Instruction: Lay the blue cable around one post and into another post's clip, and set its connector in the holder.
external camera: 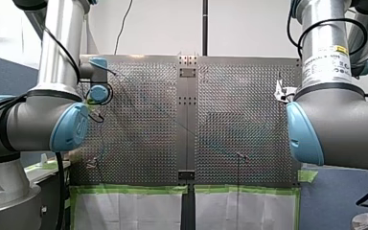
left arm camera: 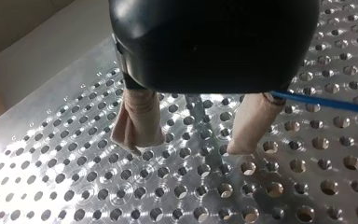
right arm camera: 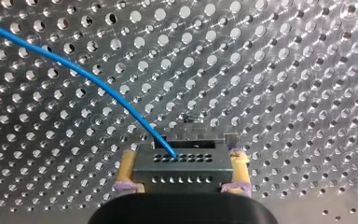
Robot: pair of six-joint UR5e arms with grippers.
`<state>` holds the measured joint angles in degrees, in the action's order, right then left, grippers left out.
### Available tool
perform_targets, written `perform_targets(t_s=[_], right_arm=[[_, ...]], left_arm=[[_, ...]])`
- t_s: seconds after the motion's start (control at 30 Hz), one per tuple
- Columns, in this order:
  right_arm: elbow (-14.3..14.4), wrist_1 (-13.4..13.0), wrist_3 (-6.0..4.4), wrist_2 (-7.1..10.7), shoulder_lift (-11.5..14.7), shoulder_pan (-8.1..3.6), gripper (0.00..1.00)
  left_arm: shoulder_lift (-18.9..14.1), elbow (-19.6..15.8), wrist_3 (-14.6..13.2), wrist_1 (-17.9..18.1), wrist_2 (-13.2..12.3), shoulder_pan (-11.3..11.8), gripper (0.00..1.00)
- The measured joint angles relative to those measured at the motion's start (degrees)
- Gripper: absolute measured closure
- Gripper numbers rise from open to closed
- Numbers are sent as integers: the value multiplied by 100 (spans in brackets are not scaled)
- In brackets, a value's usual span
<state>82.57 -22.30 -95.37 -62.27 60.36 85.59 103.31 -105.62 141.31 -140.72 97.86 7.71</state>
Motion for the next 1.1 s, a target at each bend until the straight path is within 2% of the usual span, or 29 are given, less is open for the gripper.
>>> perform_targets(t_s=[0.17,0.37,1.0,1.03,1.1], right_arm=[[-6,-100,21,93,0,12,100],[-9,-114,12,122,0,14,100],[-5,-184,-19,127,-5,-22,100],[-5,-190,-17,127,-5,-22,97],[-7,-198,-14,127,-5,-20,97]], left_arm=[[-1,0,-13,0,0,0,0],[-1,0,-20,0,0,0,0],[0,0,-32,0,-6,0,0],[0,0,-32,0,-7,0,0],[0,0,-33,0,-8,0,0]])
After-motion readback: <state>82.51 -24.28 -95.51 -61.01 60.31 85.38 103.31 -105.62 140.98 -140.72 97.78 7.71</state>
